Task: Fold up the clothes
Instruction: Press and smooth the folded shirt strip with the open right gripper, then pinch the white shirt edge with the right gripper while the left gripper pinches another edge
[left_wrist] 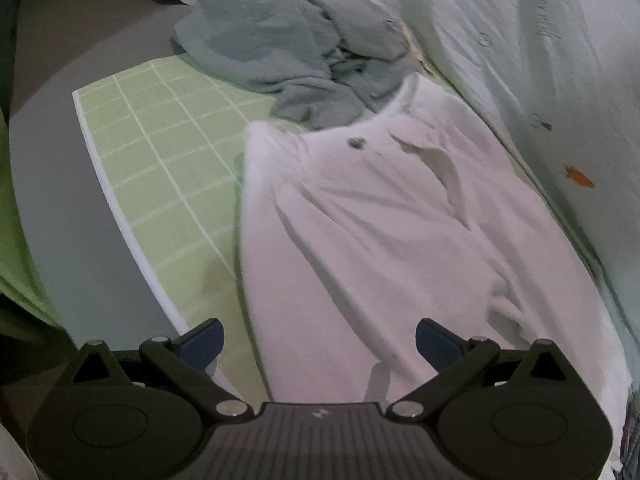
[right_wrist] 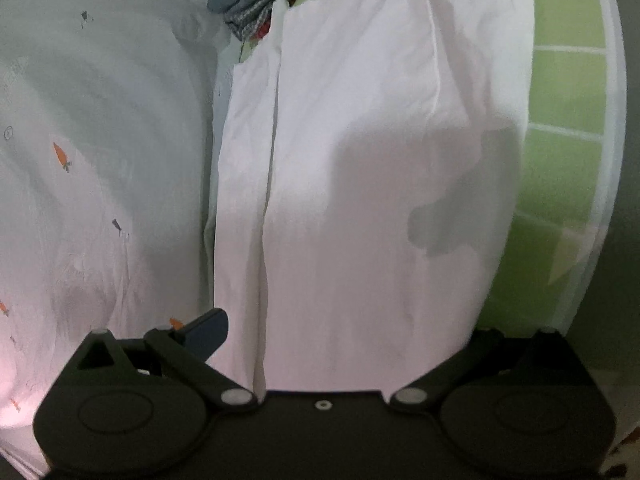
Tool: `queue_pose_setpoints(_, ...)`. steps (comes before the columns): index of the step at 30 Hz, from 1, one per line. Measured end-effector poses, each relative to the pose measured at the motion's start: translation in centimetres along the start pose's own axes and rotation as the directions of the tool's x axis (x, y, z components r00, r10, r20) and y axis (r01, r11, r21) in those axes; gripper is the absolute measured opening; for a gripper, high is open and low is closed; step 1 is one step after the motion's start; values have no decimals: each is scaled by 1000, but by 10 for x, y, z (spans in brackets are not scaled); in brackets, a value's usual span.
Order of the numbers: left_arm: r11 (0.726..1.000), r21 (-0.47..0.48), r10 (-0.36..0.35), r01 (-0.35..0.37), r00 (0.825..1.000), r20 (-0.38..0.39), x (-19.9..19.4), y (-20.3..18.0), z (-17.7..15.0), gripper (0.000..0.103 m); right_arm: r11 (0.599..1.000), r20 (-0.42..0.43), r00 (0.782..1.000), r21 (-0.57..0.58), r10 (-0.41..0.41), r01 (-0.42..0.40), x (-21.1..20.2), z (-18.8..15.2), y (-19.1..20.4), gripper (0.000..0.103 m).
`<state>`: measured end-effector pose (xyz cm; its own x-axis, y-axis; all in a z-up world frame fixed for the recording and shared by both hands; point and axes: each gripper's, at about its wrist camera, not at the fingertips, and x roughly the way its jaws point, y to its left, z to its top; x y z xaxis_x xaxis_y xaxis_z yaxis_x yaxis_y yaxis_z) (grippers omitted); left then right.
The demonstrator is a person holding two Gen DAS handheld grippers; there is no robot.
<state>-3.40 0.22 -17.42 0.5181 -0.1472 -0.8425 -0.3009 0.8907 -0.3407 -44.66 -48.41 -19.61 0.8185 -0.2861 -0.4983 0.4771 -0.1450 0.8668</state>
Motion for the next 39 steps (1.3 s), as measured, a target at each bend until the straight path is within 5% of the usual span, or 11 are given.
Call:
queue_pose_setpoints(9,1000,-7,-18,18,999,-38,37,17,38,101,999,124,992,30,-32,28,12,-17,10,103)
queue_pose_setpoints(22,999,35,-9,10,999,-31,55,13,53,103,996,150,985,-13,-83,86,5,-3,14,103)
queue_pose_setpoints(30,999,35,3,-3,1000,8,59,4,53,100,971,281,939,-72,-200,229,4,44,27,103)
queue_pose_setpoints(34,999,47,18,-21,999,50,57,-3,52,79,926,330,894,-117,-304,358,8,63,39,100)
queue_pose_setpoints(37,999,24,38,-40,996,76,48,-3,55,52,900,375,860,-126,-347,418,5,74,40,80)
queue_pose_setpoints(39,999,9,51,-52,994,93,42,-3,57,32,891,395,842,-109,-367,440,-3,81,35,37)
